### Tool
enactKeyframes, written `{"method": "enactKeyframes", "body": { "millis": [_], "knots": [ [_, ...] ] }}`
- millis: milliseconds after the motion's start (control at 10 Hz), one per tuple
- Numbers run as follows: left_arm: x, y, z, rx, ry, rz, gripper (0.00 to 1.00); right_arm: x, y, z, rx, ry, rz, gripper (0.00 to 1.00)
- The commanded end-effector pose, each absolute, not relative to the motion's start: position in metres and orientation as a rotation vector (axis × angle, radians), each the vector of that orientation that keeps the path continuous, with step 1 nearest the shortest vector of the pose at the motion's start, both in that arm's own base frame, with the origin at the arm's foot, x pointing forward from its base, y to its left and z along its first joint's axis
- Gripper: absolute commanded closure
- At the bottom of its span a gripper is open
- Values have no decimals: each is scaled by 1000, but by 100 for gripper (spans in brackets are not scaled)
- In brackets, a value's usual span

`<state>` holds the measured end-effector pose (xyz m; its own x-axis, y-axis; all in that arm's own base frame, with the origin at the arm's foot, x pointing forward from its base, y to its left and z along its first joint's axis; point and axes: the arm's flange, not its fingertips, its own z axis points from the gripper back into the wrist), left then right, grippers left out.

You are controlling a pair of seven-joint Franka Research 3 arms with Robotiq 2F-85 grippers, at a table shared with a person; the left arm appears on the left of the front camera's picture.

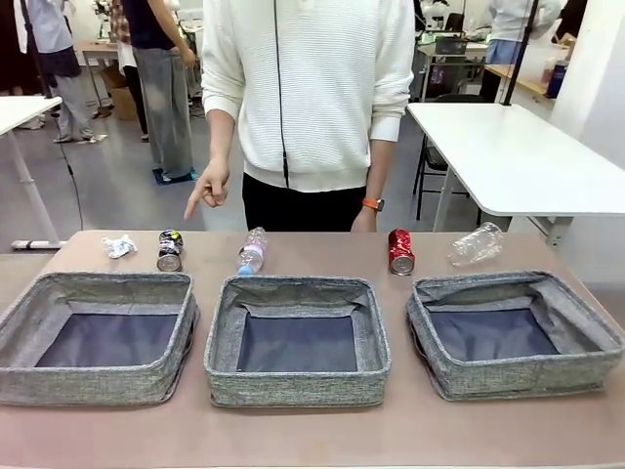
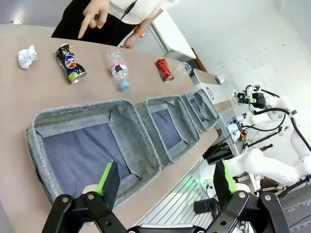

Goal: Sort the waste into the appropriate baskets.
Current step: Pick up the waste item pointed out by the person.

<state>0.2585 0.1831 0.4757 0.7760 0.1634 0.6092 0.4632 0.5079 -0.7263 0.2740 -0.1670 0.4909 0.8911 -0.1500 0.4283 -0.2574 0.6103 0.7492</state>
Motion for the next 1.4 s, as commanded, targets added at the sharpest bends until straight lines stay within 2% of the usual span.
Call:
{"method": "enactKeyframes", "body": {
  "millis": [0,800,900,1000,1100,1300],
  "knots": [
    [260,184,478,-1048,-709,-221,0,276,-165,492,934,-510,86,0],
    [258,183,477,-1037,-684,-201,0,276,-165,492,934,-510,86,0],
    [272,158,524,-851,-538,-225,0,276,-165,492,934,-510,86,0],
    [302,113,581,-566,-331,-232,0,276,-165,492,934,-510,86,0],
    [339,72,610,-394,-220,-346,0,276,-165,492,934,-510,86,0],
    [426,3,609,-182,19,-404,0,276,-165,492,934,-510,86,0]
  ]
}}
